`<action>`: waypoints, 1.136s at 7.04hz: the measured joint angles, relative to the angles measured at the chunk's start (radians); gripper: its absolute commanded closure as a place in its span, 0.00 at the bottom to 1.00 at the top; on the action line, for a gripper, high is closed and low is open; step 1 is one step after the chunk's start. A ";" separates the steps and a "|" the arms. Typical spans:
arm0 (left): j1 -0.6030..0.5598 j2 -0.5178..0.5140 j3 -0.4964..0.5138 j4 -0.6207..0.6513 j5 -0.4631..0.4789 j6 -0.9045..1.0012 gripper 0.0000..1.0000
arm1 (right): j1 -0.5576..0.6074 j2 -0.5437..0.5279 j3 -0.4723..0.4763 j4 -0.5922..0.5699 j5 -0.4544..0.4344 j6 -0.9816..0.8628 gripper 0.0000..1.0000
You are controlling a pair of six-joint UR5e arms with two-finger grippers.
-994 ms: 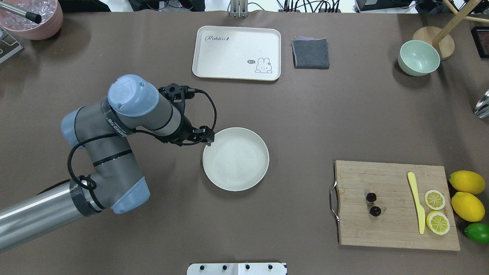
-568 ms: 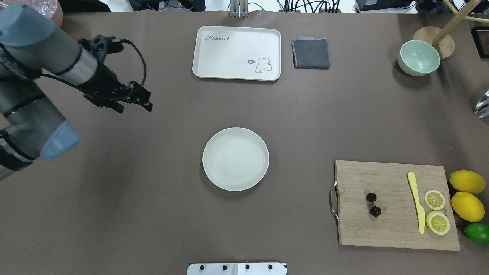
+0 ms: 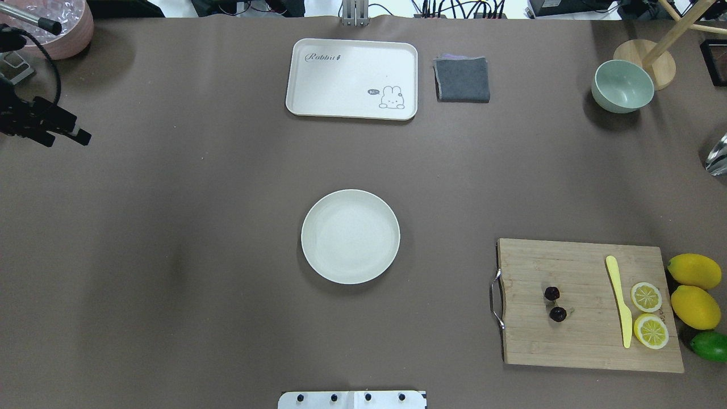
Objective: Place red cherry on plate
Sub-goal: 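Release the plate and withdraw the left arm while the right arm reaches the cherries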
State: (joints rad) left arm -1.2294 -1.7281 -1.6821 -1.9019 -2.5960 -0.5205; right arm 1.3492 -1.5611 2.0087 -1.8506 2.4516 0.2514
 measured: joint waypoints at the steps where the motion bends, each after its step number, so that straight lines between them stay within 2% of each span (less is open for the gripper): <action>1: -0.036 0.021 0.025 0.000 -0.030 0.054 0.03 | -0.084 0.036 0.035 0.002 -0.009 0.105 0.00; 3: -0.060 0.050 0.038 -0.001 -0.047 0.091 0.03 | -0.243 0.109 0.085 0.019 -0.074 0.303 0.06; 5: -0.063 0.070 0.036 -0.004 -0.048 0.095 0.03 | -0.383 0.174 0.122 0.026 -0.146 0.406 0.06; 7: -0.068 0.078 0.033 -0.005 -0.049 0.093 0.03 | -0.490 0.176 0.139 0.037 -0.228 0.430 0.06; 8: -0.071 0.079 0.033 -0.005 -0.047 0.090 0.03 | -0.515 0.135 0.151 0.076 -0.247 0.434 0.05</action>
State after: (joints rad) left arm -1.3005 -1.6496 -1.6494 -1.9067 -2.6430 -0.4301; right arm 0.8339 -1.4260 2.1600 -1.7745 2.2049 0.6850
